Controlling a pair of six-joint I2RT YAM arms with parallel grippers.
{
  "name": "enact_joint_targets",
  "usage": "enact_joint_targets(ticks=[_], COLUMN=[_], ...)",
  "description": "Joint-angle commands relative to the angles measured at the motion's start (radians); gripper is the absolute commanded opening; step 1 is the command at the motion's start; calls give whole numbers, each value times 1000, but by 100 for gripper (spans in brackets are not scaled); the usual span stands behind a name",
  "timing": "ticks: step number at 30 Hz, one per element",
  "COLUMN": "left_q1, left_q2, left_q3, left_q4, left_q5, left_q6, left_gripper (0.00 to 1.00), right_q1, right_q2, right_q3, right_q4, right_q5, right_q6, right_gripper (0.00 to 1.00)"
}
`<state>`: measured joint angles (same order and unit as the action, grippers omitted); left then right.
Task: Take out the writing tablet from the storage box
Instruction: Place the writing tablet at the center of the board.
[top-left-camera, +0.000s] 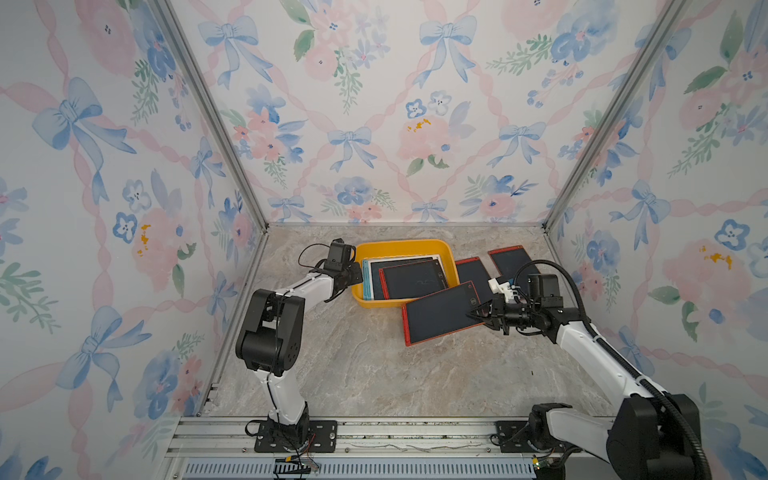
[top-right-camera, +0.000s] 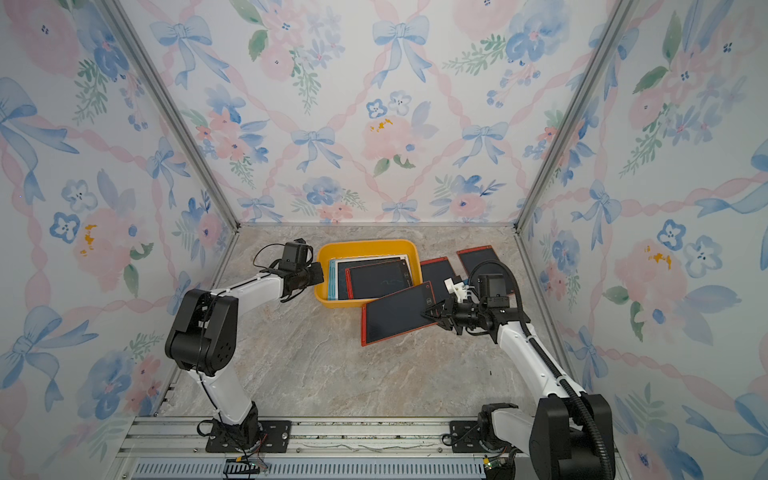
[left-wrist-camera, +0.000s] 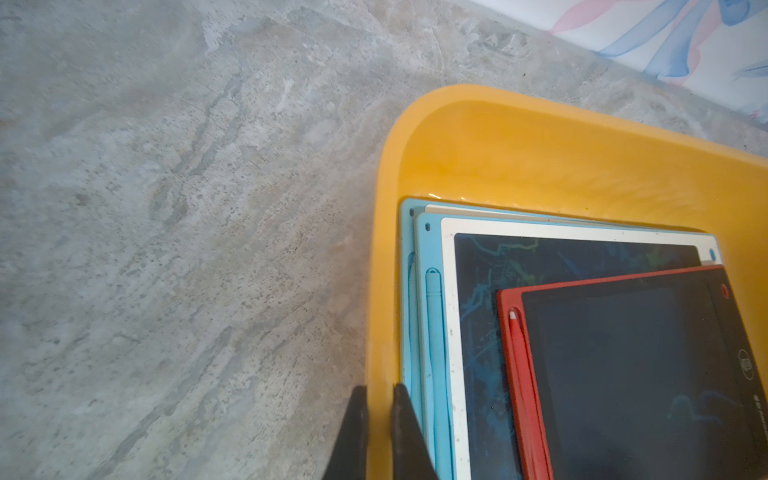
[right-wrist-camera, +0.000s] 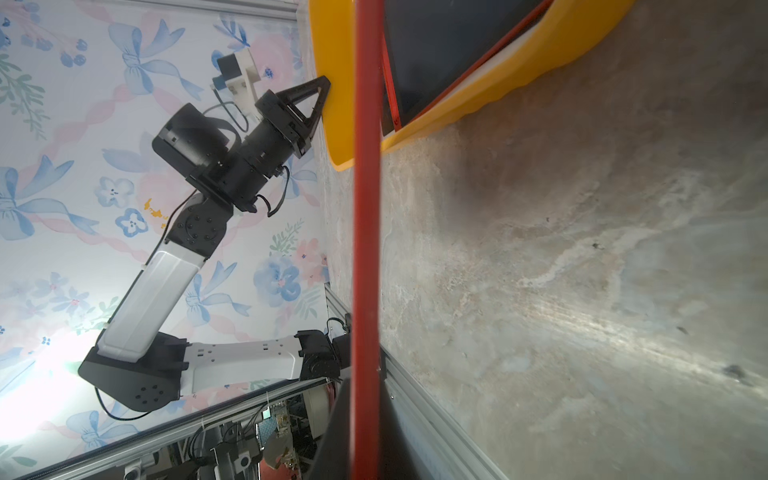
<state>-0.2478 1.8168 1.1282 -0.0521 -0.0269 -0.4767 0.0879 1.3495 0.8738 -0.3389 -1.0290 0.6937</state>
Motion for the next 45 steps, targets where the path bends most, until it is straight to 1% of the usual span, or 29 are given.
enact_joint_targets(ticks=[1,6,11,19,27,31,35,37,40,43,45], left_q1=[4,5,4,4,4,4,4,4,5,4,4], left_q2=[16,17,21,18,17,19,20,20,22,22,23], left_q3=[22,22,25,26,21,23,21,21,21,21,21], left_q4=[-32,-34,-35,-35,-35,-34,-34,-34,-35,-34,-34], left_q5=[27,27,27,30,28,31,29,28,28,29,30], left_q6=[-6,-7,-8,-9,-10,-10,-9,-9,-10,-9,-10], left_gripper=[0,0,0,0,0,0,0,0,0,0,0], right_q1=[18,25,30,37,58,83,92,90,92,92,91], right_q2=[37,77,92,147,227,263,286,288,283,267,260], right_q3=[-47,-140,-227,-324,-385,-389,-387,-385,-355,-317,-302], right_q4=[138,260,419,559,695,715,714,703,591,451,397], right_q5=[-71,-94,-119,-112,-92,-69,-49,-42,-16,16,29], right_q6=[-27,-8,54,97,138,137,131,121,57,-37,-60], right_gripper=[6,6,6,8,11,15,24,26,34,36,40])
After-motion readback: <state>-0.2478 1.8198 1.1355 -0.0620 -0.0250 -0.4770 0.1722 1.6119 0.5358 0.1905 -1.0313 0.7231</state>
